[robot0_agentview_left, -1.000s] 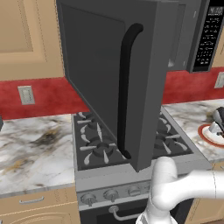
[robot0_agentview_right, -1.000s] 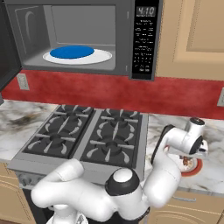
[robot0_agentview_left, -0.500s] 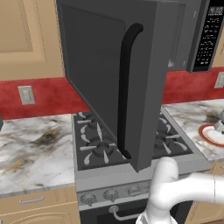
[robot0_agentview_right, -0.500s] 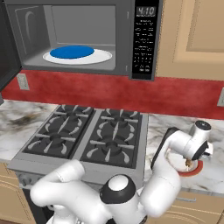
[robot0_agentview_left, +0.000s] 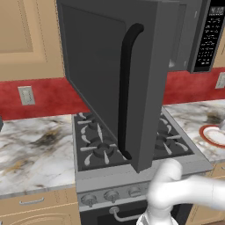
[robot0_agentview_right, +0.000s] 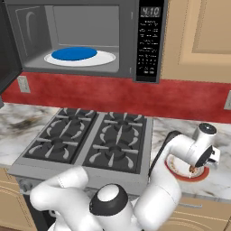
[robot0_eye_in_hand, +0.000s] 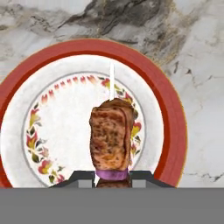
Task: Pick the kebab skewer from the counter and place it in the microwave. Then turn on the microwave.
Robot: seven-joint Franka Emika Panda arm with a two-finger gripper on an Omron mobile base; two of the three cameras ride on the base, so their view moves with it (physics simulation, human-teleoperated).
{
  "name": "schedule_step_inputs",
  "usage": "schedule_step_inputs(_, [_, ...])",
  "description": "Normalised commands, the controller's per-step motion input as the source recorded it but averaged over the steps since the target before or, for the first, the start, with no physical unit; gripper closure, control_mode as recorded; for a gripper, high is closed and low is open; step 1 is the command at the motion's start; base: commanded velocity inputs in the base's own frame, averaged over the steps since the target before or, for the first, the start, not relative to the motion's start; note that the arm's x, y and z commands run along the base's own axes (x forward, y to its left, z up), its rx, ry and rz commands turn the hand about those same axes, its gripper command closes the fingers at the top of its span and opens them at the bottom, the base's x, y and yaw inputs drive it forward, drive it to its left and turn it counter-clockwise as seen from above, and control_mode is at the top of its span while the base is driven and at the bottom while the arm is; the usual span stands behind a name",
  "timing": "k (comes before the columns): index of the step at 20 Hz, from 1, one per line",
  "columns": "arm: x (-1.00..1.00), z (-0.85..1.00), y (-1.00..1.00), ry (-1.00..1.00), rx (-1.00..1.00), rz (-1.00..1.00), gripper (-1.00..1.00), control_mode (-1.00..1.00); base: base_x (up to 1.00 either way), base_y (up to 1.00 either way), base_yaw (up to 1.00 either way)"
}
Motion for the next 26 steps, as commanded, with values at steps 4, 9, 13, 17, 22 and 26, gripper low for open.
schedule_step_inputs(4, [-0.3,0.41,0.22,0.0,-0.02,-0.06,1.0,-1.0,0.0,0.0,0.0])
schedule_step_inputs(9, [-0.35,0.4,0.2,0.0,0.0,-0.04,1.0,-1.0,0.0,0.0,0.0])
schedule_step_inputs(13, [-0.44,0.38,0.14,-0.05,0.0,-0.01,1.0,-1.0,0.0,0.0,0.0])
schedule_step_inputs(17, [-0.41,0.36,0.27,-0.05,0.0,0.0,1.0,-1.0,0.0,0.0,0.0])
schedule_step_inputs(22, [-0.34,0.38,0.29,0.0,0.0,0.0,1.0,-1.0,0.0,0.0,0.0])
schedule_step_inputs(26, [-0.3,0.41,0.3,0.0,0.0,0.02,1.0,-1.0,0.0,0.0,0.0])
